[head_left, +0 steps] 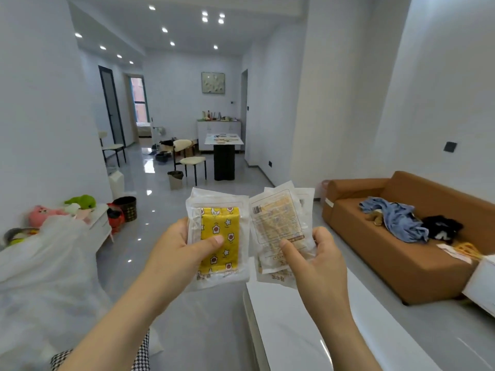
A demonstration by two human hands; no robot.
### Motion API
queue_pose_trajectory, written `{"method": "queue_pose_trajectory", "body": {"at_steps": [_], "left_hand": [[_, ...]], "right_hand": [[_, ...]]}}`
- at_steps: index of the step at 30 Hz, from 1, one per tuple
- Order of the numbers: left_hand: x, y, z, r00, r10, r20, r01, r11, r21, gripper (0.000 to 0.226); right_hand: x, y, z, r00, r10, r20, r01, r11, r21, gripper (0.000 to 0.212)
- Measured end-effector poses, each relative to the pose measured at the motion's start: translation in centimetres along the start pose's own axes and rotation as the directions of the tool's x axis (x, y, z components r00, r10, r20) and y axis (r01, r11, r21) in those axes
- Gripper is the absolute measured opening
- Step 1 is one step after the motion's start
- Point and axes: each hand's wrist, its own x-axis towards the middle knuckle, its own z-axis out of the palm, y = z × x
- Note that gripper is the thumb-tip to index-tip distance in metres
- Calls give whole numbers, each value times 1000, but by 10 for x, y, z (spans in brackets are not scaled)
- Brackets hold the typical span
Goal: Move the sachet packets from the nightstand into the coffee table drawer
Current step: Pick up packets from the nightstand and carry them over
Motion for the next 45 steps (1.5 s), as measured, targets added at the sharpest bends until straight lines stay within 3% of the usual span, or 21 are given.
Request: {"method": "queue_pose_trajectory", "body": {"at_steps": [3,9,24,31,36,40,45], "left_hand": [[38,-9,-18,993,-6,116,8,1000,-15,17],[90,-25,-13,978,-22,207,28,999,-25,16],[309,-59,72,893,5,450,16,999,-42,18],[394,-80,99,819,1,573,34,998,-50,18],[455,-104,128,690,23,724,41,997,-71,22],[496,-122,156,522,18,853,43,998,-48,25],[520,-159,175,315,-23,949,63,998,3,22]], "right_hand": [[12,2,27,993,41,-109,-47,998,-48,14],[40,12,45,981,37,-190,-53,995,-81,18],[215,90,58,892,43,-451,-124,980,-152,14],[268,119,75,847,69,-527,-191,965,-180,15],[288,138,94,736,62,-674,-269,941,-207,14],[288,153,111,547,35,-837,-376,903,-209,16],[274,176,145,351,64,-934,-517,845,-136,16]]}}
